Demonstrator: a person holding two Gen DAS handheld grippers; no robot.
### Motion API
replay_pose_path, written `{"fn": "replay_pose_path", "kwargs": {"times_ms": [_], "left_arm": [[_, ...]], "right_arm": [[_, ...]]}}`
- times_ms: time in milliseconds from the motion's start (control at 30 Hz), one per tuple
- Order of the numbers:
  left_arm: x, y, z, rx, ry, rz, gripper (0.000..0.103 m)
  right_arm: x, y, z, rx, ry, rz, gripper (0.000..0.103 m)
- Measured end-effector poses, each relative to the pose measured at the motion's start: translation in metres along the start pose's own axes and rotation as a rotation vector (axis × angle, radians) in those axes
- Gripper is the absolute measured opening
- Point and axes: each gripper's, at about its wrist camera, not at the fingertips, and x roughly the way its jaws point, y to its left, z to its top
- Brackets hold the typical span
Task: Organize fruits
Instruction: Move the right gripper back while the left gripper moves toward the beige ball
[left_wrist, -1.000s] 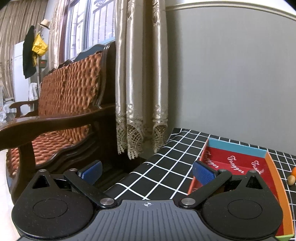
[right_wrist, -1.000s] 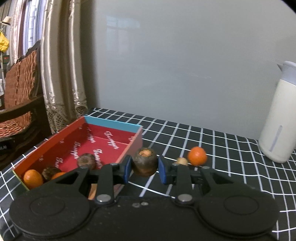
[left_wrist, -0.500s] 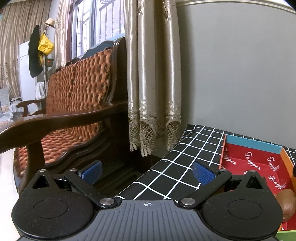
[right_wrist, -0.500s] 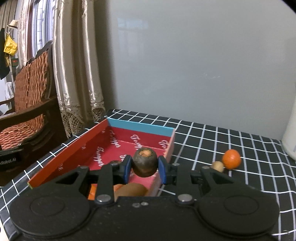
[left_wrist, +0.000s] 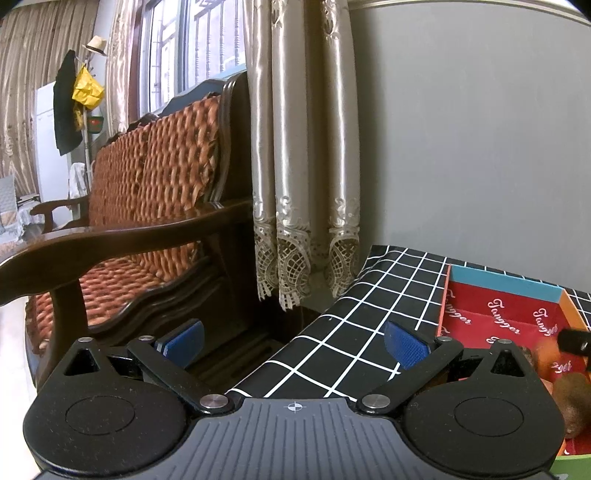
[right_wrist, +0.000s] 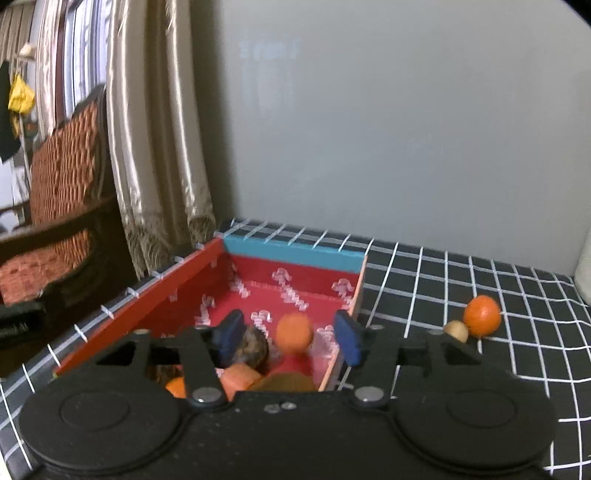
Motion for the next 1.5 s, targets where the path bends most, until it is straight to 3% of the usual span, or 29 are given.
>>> {"fn": "replay_pose_path", "kwargs": {"times_ms": [633, 867, 1167, 1500], "left_arm": [[-0.021, -0.055, -0.002, 0.045, -0.009, -0.092, 0.103], [-0.035, -0.104, -0.002, 0.089, -0.027, -0.175, 0.103], [-0.062, -0.178, 0.000, 0.123, -0.039, -0.346, 0.103], [-0.074, -0.256, -0.011, 0.194, -0.042, -0.435, 0.103]], "right_arm": [[-0.044, -0.095, -0.011, 0.104, -0.017, -0.181, 0.055], [-0.066, -0.130, -0.021, 0.125, -0.021, -0.234, 0.055], [-0.089, -0.183, -0.037, 0.186, -0.022, -0.316, 0.055], [-0.097, -0.223, -0.044, 0.260, -0.042, -0.380, 0.055]]}}
